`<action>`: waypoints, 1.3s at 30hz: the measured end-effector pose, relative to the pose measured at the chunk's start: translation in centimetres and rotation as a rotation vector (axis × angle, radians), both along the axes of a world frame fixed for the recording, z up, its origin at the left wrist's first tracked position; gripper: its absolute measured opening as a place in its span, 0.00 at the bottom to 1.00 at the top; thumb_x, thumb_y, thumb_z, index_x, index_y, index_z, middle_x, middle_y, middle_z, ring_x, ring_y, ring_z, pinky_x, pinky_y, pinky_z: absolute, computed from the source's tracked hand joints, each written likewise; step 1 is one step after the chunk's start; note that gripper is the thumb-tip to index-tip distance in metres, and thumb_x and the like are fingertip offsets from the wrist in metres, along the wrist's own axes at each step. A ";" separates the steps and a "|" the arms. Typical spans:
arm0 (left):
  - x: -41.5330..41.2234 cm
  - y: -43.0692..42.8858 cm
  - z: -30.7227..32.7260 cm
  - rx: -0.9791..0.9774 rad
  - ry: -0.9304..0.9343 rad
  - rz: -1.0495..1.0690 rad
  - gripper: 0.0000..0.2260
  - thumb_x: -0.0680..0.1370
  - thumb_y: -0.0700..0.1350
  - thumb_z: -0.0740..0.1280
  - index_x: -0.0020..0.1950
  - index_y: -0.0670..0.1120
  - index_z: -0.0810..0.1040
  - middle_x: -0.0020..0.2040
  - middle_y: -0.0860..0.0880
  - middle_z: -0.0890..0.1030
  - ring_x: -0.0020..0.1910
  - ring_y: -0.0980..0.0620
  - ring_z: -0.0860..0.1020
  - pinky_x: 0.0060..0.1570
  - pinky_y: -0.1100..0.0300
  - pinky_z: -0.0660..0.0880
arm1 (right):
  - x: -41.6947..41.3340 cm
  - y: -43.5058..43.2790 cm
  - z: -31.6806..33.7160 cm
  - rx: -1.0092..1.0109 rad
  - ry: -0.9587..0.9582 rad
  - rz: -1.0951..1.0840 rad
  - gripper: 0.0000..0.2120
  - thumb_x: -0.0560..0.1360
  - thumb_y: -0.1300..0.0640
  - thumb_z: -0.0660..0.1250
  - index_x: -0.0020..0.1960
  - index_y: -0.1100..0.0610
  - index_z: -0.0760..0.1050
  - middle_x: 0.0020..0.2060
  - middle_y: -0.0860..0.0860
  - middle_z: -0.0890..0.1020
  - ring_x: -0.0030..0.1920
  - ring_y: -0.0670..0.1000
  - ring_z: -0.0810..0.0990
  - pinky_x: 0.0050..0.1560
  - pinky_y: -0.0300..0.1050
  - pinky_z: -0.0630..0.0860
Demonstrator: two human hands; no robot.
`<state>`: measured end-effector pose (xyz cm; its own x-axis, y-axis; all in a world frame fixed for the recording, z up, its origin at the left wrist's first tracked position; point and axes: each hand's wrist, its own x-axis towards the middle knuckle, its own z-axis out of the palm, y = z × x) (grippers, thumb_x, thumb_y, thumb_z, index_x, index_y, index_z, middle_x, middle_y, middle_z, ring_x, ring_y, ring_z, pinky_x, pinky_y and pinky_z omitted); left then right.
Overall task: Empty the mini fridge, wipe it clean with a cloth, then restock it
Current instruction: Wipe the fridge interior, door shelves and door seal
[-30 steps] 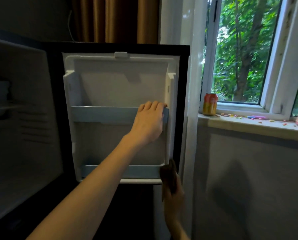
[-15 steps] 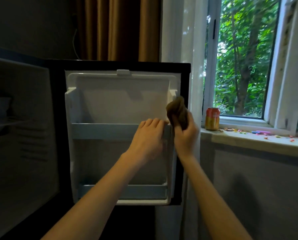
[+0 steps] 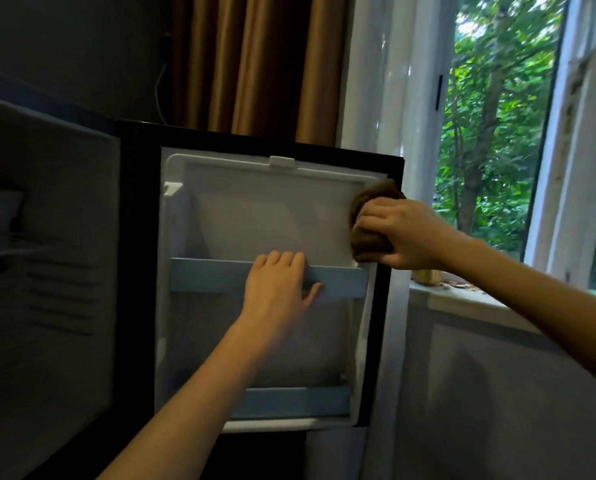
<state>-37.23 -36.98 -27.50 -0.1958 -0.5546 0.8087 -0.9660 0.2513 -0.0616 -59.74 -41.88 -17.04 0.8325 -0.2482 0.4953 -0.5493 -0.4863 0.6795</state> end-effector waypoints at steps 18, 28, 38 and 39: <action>0.3 -0.7 0.3 -0.005 -0.005 0.003 0.17 0.81 0.60 0.54 0.56 0.48 0.70 0.54 0.51 0.76 0.55 0.49 0.71 0.52 0.57 0.59 | 3.5 2.0 2.4 0.309 0.446 -0.359 0.08 0.75 0.46 0.64 0.49 0.48 0.78 0.46 0.46 0.79 0.49 0.51 0.77 0.47 0.47 0.75; 0.5 -0.3 0.1 -0.060 0.001 -0.027 0.17 0.82 0.59 0.53 0.57 0.48 0.70 0.54 0.50 0.75 0.55 0.48 0.71 0.54 0.57 0.60 | 1.4 1.1 3.3 0.190 0.270 -0.034 0.14 0.69 0.41 0.69 0.44 0.51 0.75 0.42 0.46 0.79 0.46 0.50 0.76 0.46 0.45 0.74; 0.3 -1.5 -0.2 -0.216 0.018 -0.035 0.18 0.62 0.56 0.80 0.32 0.48 0.74 0.28 0.51 0.74 0.28 0.49 0.74 0.32 0.59 0.70 | 2.9 0.1 -1.2 -0.165 0.103 0.179 0.09 0.73 0.54 0.66 0.35 0.53 0.73 0.31 0.49 0.79 0.31 0.53 0.77 0.32 0.42 0.71; 0.3 -1.6 -0.3 -0.235 0.022 -0.041 0.18 0.61 0.56 0.80 0.32 0.48 0.74 0.27 0.51 0.74 0.27 0.49 0.73 0.31 0.60 0.70 | 2.9 -0.2 -1.9 -0.229 0.085 0.223 0.08 0.74 0.56 0.65 0.36 0.55 0.75 0.32 0.50 0.79 0.31 0.53 0.77 0.33 0.42 0.72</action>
<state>-36.88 -38.60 -27.78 -0.1953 -0.3422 0.9191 -0.9569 0.2718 -0.1021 -56.88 -42.06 -18.90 0.8947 0.0541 0.4435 -0.3831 -0.4175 0.8240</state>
